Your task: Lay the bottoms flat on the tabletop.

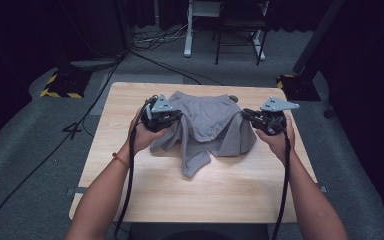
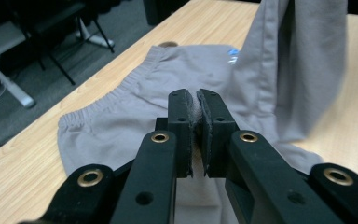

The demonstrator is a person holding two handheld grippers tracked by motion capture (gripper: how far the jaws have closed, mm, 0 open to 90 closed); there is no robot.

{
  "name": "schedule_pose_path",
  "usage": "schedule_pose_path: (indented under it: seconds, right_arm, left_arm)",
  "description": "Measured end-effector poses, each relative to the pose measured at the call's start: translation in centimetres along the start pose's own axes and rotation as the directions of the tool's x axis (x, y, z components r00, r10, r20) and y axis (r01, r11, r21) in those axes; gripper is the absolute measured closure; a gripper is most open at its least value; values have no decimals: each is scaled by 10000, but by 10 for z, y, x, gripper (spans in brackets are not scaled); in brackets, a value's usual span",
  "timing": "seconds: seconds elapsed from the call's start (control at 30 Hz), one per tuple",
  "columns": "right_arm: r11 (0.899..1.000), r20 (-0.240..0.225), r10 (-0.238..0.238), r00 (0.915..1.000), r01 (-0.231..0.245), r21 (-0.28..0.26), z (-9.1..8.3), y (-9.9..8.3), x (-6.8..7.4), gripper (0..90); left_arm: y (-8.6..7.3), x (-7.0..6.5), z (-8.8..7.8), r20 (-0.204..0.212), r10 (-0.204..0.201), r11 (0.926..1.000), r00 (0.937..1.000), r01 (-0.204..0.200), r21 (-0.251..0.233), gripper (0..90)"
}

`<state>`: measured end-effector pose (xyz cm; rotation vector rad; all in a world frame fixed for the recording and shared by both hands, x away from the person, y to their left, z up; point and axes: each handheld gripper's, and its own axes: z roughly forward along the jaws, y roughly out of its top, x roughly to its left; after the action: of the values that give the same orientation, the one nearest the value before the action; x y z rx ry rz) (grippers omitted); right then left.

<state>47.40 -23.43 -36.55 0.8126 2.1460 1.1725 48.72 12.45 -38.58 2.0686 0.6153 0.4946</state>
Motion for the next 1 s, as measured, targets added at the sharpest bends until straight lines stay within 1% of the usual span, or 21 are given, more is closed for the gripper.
schedule_pose_path:
  seconds: [0.03, 0.1, 0.13, 0.2, 0.23, 0.33, 0.4, 0.5, 0.53, 0.57, 0.6, 0.63, 0.67, 0.7, 0.73, 0.77, 0.8, 0.83, 0.9, 0.93, 1.0]
  right_arm:
    - [9998, 140, 35, 9999, -38, 219, 7, -1, -3, 821]
    - [9955, 262, 561, 9981, -579, 756, 29, -8, -13, 789]
    - [9933, 378, 557, 9977, -592, 994, 36, -10, -15, 765]
    - [9858, 553, 544, 9970, -625, 1560, 52, -17, -17, 634]
    - [9833, 569, 610, 9965, -698, 1679, 56, -18, -16, 614]
    - [9853, 14, 594, 9982, -588, 1605, 58, -23, -7, 532]
    - [9863, -353, 441, 9984, -379, 1603, 55, -24, 5, 490]
    - [9884, -659, 14, 9978, 86, 1519, 47, -24, 20, 459]
    - [9880, -636, -299, 9975, 392, 1495, 42, -23, 27, 442]
    - [9904, -777, -322, 9965, 423, 1317, 38, -22, 33, 440]
    - [9928, -1002, -206, 9948, 322, 1152, 35, -22, 37, 440]
    - [9947, -1331, -157, 9910, 290, 982, 31, -22, 44, 440]
    - [9950, -1669, -264, 9856, 419, 904, 28, -22, 52, 438]
    - [9946, -2084, -410, 9772, 599, 849, 26, -24, 62, 439]
    - [9930, -2605, -587, 9637, 832, 841, 26, -27, 73, 441]
    - [9877, -3118, -865, 9462, 1224, 974, 28, -31, 88, 443]
    - [9832, -3358, -1028, 9363, 1469, 1086, 30, -35, 98, 443]
    - [9776, -3669, -1178, 9228, 1726, 1202, 33, -39, 109, 443]
    - [9703, -4395, -1152, 8908, 1956, 1421, 41, -45, 130, 441]
    - [9646, -4584, -1285, 8794, 2181, 1480, 44, -47, 139, 434]
    - [9605, -4911, -1254, 8620, 2295, 1576, 51, -50, 153, 424]
  left_arm:
    - [0, 2, 9, 14, -13, 9999, 10000, 13, 145, 836]
    - [-1, 5, 28, -65, -286, 9988, 9996, 288, 386, 825]
    - [-3, 6, 39, 90, -481, 9975, 9988, 476, 522, 821]
    - [-5, 5, 52, -67, -400, 9957, 9992, 404, 837, 796]
    - [-7, 4, 58, -200, -413, 9944, 9989, 430, 968, 764]
    - [-12, 2, 65, 19, -618, 9926, 9981, 613, 1044, 663]
    - [-16, 2, 63, -83, -830, 9882, 9965, 834, 1283, 485]
    - [-22, 2, 50, -233, -1036, 9867, 9943, 1057, 1238, 310]
    - [-25, 1, 43, -118, -1126, 9873, 9936, 1133, 1118, 284]
    - [-27, 1, 37, -157, -1046, 9890, 9944, 1057, 1038, 283]
    - [-29, -2, 29, -383, -989, 9900, 9944, 1022, 968, 275]
    - [-33, -4, 20, -321, -1018, 9910, 9943, 1042, 841, 258]
    - [-37, -5, 12, -232, -927, 9927, 9954, 942, 751, 248]
    - [-41, -8, 4, -336, -817, 9935, 9961, 841, 766, 248]
    - [-48, -13, -6, -432, -589, 9943, 9973, 625, 867, 247]
    - [-52, -15, -11, -437, -531, 9944, 9976, 568, 886, 243]
    - [-59, -18, -17, -385, -530, 9939, 9979, 564, 948, 241]
    - [-66, -21, -22, -384, -576, 9926, 9976, 613, 1048, 236]
    - [-80, -28, -30, -336, -489, 9895, 9982, 530, 1343, 230]
    - [-88, -32, -32, -346, -483, 9873, 9982, 529, 1495, 226]
    - [-101, -36, -36, -260, -559, 9819, 9981, 597, 1797, 226]
